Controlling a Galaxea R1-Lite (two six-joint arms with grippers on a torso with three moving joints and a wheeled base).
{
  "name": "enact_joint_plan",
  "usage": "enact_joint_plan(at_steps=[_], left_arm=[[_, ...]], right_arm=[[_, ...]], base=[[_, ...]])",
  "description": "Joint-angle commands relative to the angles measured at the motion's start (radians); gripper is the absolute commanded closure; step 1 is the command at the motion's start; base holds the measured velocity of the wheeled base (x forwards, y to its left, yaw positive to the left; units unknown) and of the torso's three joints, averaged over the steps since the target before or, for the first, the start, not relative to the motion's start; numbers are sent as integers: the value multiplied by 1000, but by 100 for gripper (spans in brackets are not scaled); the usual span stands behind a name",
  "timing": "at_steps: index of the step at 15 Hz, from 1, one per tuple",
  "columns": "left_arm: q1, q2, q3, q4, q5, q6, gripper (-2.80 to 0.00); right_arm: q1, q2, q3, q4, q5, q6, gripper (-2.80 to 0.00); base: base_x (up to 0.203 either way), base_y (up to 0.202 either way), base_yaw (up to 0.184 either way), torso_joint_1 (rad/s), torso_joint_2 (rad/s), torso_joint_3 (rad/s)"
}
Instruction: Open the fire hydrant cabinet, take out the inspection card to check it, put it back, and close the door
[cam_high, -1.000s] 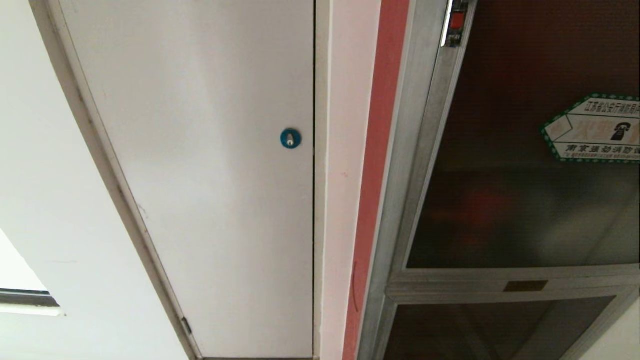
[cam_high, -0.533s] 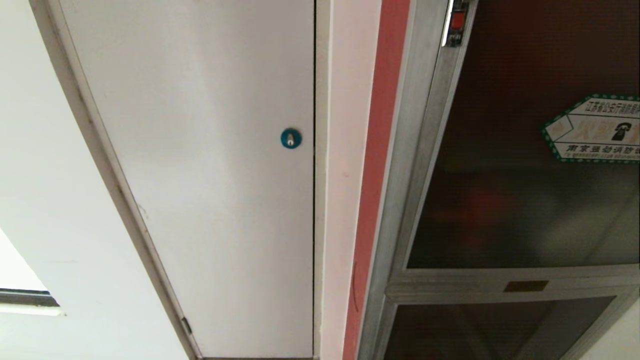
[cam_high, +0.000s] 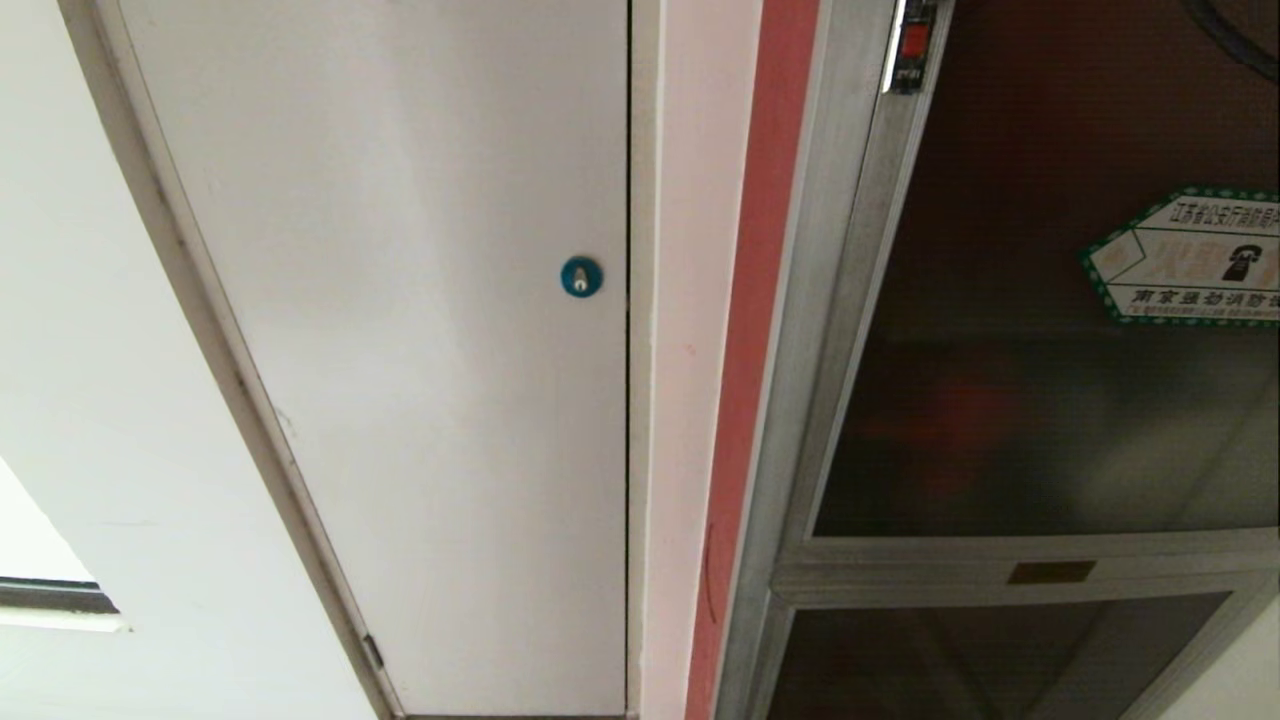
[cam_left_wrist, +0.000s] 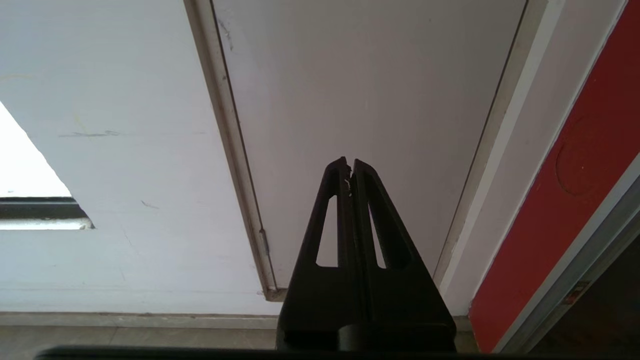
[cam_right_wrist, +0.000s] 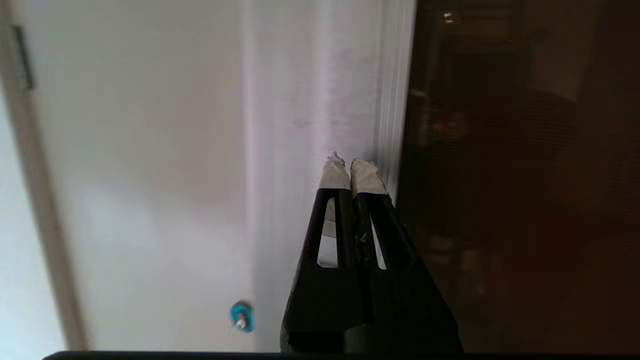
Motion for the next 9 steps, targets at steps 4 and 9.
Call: enact_joint_plan(at_steps=[4,9], left_arm=[[0,1,3,0,-1,0,0],[0,1,2,0,0,0,0]], right_arm=[[-35,25,-1,-14,-15,1,0],[-82,61,-1,-13,-16,3,0]], base=[[0,0,0,0,0,0],[0,0,0,0,0,0]])
